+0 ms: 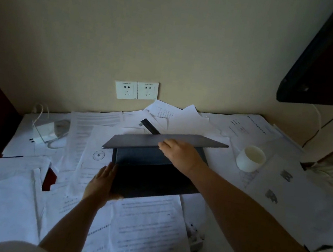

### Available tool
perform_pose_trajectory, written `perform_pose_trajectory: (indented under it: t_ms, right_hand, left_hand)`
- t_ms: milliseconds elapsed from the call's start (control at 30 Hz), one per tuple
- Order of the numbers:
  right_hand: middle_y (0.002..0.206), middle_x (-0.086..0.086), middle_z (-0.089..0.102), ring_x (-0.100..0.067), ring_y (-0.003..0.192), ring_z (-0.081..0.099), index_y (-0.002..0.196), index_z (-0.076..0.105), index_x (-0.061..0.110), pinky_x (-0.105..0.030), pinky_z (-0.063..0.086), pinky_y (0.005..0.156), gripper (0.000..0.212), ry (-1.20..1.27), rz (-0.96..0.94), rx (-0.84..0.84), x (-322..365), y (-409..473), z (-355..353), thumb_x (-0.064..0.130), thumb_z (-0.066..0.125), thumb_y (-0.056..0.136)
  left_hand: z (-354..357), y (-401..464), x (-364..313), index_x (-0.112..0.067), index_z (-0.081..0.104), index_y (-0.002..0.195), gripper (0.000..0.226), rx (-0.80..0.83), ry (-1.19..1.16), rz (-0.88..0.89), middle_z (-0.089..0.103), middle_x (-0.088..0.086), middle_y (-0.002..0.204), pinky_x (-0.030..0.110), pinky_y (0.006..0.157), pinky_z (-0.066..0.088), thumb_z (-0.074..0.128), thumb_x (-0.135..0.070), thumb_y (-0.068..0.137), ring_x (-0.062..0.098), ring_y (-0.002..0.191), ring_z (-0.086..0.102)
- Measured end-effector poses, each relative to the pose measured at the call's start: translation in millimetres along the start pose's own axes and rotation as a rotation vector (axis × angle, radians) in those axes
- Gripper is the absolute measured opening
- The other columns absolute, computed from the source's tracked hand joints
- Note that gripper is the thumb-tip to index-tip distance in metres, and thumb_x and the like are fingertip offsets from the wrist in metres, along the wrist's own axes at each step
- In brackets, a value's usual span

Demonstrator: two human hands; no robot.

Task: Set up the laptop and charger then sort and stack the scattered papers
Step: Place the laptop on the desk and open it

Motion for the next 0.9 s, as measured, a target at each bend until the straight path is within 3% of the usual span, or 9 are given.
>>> perform_pose_trajectory:
  t_ms: [67, 100, 167, 267, 400, 467, 600, 700, 900]
  right_hand:
    - [0.072, -0.010, 0.065, -0.019, 0.058, 0.062, 0.086, 0.070, 0.002, -0.031, 0.055, 0.047, 0.010, 0.014, 0.048, -0.095, -7, 7, -3, 0.010, 0.068, 0.078]
    - [0.073, -0.010, 0.064, -0.021, 0.061, 0.063, 0.084, 0.069, 0.002, -0.033, 0.055, 0.049, 0.013, 0.032, 0.092, -0.143, -12, 12, -4, 0.011, 0.060, 0.084]
    - [0.075, -0.011, 0.063, -0.024, 0.066, 0.063, 0.083, 0.068, 0.000, -0.036, 0.055, 0.051, 0.006, 0.043, 0.164, -0.224, -24, 24, -3, 0.006, 0.067, 0.082]
    - [0.079, -0.013, 0.065, -0.032, 0.085, 0.068, 0.084, 0.068, 0.000, -0.040, 0.059, 0.067, 0.016, 0.025, 0.215, -0.304, -37, 40, 5, 0.000, 0.079, 0.071]
    - [0.096, -0.015, 0.070, -0.033, 0.106, 0.064, 0.106, 0.061, -0.001, -0.042, 0.050, 0.096, 0.022, -0.104, 0.112, -0.364, -42, 48, 11, 0.009, 0.061, 0.087]
    - [0.116, -0.016, 0.066, -0.031, 0.119, 0.057, 0.123, 0.047, 0.001, -0.043, 0.040, 0.107, 0.033, -0.153, 0.153, -0.338, -42, 49, 18, 0.019, 0.049, 0.095]
    - [0.150, -0.013, 0.034, -0.027, 0.140, 0.027, 0.149, 0.014, 0.002, -0.040, 0.017, 0.117, 0.071, -0.240, 0.320, -0.164, -39, 47, 34, 0.049, 0.030, 0.098]
    - [0.153, -0.014, 0.027, -0.026, 0.143, 0.020, 0.149, 0.013, 0.001, -0.040, 0.013, 0.117, 0.085, -0.240, 0.325, -0.149, -48, 56, 34, 0.060, 0.033, 0.093]
    - [0.157, -0.015, 0.014, -0.025, 0.146, 0.004, 0.149, 0.003, 0.002, -0.042, 0.004, 0.119, 0.094, -0.155, 0.383, -0.015, -75, 93, 39, 0.069, 0.030, 0.089]
  left_hand:
    - [-4, 8, -5, -0.021, -0.009, 0.152, 0.125, 0.052, 0.105, 0.019, -0.006, 0.004, 0.160, 0.048, 0.116, 0.021, 0.076, -0.055, 0.067, 0.027, 0.148, 0.001]
    - [-4, 12, -7, -0.020, -0.012, 0.151, 0.128, 0.082, 0.151, 0.021, -0.010, 0.006, 0.160, 0.047, 0.117, 0.016, 0.076, -0.056, 0.066, 0.027, 0.147, -0.002]
    - [-6, 17, -11, -0.017, -0.015, 0.150, 0.132, 0.127, 0.227, 0.018, -0.013, 0.008, 0.159, 0.045, 0.118, 0.010, 0.076, -0.058, 0.064, 0.029, 0.147, -0.006]
    - [-4, 24, -11, -0.015, -0.017, 0.150, 0.137, 0.164, 0.291, -0.022, -0.015, 0.011, 0.159, 0.046, 0.119, 0.008, 0.078, -0.059, 0.061, 0.031, 0.147, -0.007]
    - [-4, 30, -8, -0.014, -0.019, 0.149, 0.140, 0.210, 0.320, -0.058, -0.017, 0.013, 0.158, 0.047, 0.120, 0.005, 0.080, -0.056, 0.060, 0.032, 0.146, -0.008]
    - [-3, 31, -9, -0.014, -0.020, 0.149, 0.139, 0.239, 0.339, -0.045, -0.017, 0.013, 0.158, 0.048, 0.120, 0.004, 0.079, -0.057, 0.061, 0.031, 0.147, -0.009]
    - [-3, 34, -10, -0.014, -0.024, 0.147, 0.134, 0.238, 0.349, -0.059, -0.018, 0.010, 0.158, 0.046, 0.119, 0.002, 0.078, -0.051, 0.067, 0.028, 0.147, -0.009]
    - [-5, 35, -11, -0.013, -0.026, 0.145, 0.125, 0.225, 0.365, -0.074, -0.018, 0.009, 0.158, 0.046, 0.120, 0.002, 0.074, -0.044, 0.076, 0.027, 0.147, -0.008]
    - [-2, 31, -8, -0.015, -0.033, 0.139, 0.143, 0.248, 0.336, -0.101, -0.021, 0.006, 0.157, 0.050, 0.117, -0.001, 0.079, -0.058, 0.061, 0.029, 0.147, -0.008]
Point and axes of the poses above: each hand's wrist, its own y-axis towards the middle knuckle, its own z-axis out of the palm, x = y × z, the point moved 6 cm from there along y, towards the middle knuckle
